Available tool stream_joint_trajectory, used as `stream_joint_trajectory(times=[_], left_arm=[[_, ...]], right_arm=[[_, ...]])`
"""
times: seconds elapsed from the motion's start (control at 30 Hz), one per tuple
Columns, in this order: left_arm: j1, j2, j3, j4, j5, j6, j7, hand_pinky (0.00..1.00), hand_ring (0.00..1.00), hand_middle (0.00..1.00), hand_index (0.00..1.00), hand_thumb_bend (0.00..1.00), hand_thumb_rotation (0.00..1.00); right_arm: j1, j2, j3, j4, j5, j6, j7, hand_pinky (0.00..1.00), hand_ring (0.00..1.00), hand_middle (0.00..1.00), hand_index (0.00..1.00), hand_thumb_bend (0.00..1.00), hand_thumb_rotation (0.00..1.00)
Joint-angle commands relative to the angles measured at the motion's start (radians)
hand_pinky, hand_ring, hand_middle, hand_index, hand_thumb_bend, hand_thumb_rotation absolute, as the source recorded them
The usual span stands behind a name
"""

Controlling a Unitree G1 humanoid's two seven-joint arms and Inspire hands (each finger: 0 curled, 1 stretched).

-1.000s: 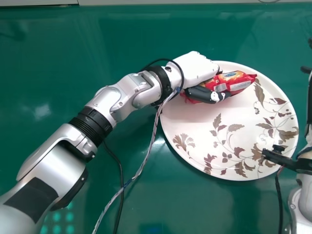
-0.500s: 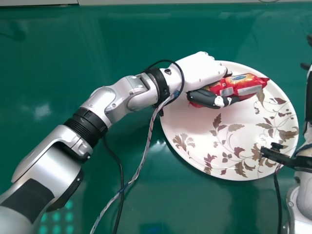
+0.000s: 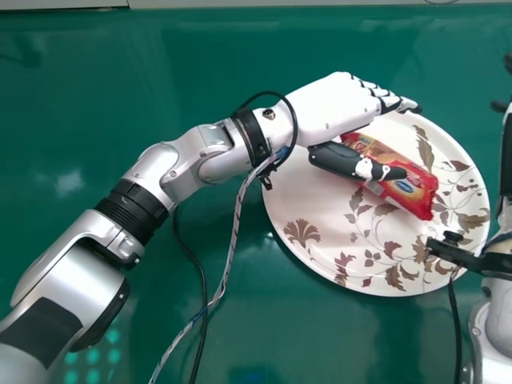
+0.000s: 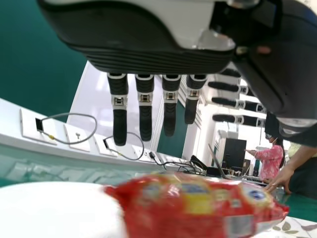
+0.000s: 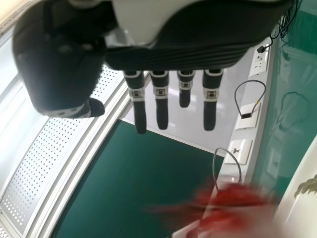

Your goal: Pick up biscuit and place it in the plate

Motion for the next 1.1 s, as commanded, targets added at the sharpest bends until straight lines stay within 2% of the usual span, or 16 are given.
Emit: stream_joint_trajectory(times=[0.0, 0.2, 0.33, 0.47, 0.53, 0.67, 0.77, 0.8, 0.83, 0.9, 1.07], left_arm=[[0.013, 0.009, 0.008, -0.014, 0.008, 0.000, 0.015, 0.66, 0.82, 0.89, 0.94, 0.92, 0.94], [0.017, 0.019, 0.006, -0.041, 0.016, 0.029, 0.003, 0.71, 0.88, 0.93, 0.97, 0.99, 0.97], [0.028, 0.030, 0.022, -0.068, 0.000, 0.030, 0.014, 0.69, 0.86, 0.92, 0.98, 0.99, 0.98], [0.057, 0.048, 0.071, -0.117, -0.048, 0.014, 0.020, 0.65, 0.80, 0.86, 0.93, 0.88, 0.95], [0.079, 0.056, 0.105, -0.149, -0.078, 0.015, 0.023, 0.60, 0.75, 0.81, 0.88, 0.75, 0.97], [0.144, 0.057, 0.191, -0.206, -0.204, 0.000, 0.010, 0.49, 0.60, 0.66, 0.74, 0.48, 0.82], [0.184, 0.071, 0.244, -0.273, -0.311, 0.019, -0.058, 0.44, 0.57, 0.65, 0.69, 0.33, 0.61], [0.195, 0.079, 0.260, -0.301, -0.334, 0.033, -0.078, 0.43, 0.57, 0.65, 0.68, 0.29, 0.53], [0.205, 0.087, 0.276, -0.327, -0.350, 0.046, -0.092, 0.43, 0.57, 0.64, 0.68, 0.28, 0.50], [0.228, 0.093, 0.309, -0.377, -0.398, 0.075, -0.123, 0.42, 0.55, 0.63, 0.67, 0.26, 0.50], [0.296, 0.105, 0.392, -0.498, -0.525, 0.143, -0.189, 0.42, 0.56, 0.63, 0.65, 0.20, 0.33]], right_arm=[[-0.004, -0.003, -0.003, 0.005, -0.002, -0.005, -0.005, 0.76, 0.85, 0.86, 0.81, 0.46, 0.45], [-0.006, -0.006, -0.006, 0.010, 0.006, -0.012, 0.000, 0.76, 0.85, 0.87, 0.82, 0.44, 0.43], [-0.004, -0.006, -0.005, 0.006, 0.006, -0.010, 0.001, 0.77, 0.86, 0.88, 0.82, 0.44, 0.43], [0.000, -0.007, -0.009, 0.010, 0.010, -0.016, 0.001, 0.78, 0.85, 0.87, 0.82, 0.44, 0.43], [0.001, -0.005, -0.009, 0.009, 0.010, -0.013, 0.000, 0.77, 0.85, 0.87, 0.82, 0.45, 0.43], [0.005, -0.007, -0.012, 0.015, 0.003, -0.016, -0.004, 0.76, 0.84, 0.86, 0.82, 0.46, 0.45], [0.006, -0.006, -0.012, 0.018, 0.006, -0.018, -0.004, 0.77, 0.85, 0.86, 0.82, 0.46, 0.46], [0.006, -0.005, -0.013, 0.019, 0.011, -0.020, -0.003, 0.76, 0.84, 0.86, 0.82, 0.47, 0.47], [0.006, -0.004, -0.014, 0.021, 0.015, -0.021, -0.003, 0.76, 0.84, 0.86, 0.82, 0.47, 0.47], [0.005, -0.005, -0.015, 0.031, 0.025, -0.033, -0.002, 0.76, 0.85, 0.86, 0.81, 0.48, 0.47], [0.003, -0.002, -0.005, 0.036, 0.012, -0.035, -0.008, 0.77, 0.85, 0.86, 0.82, 0.48, 0.49]])
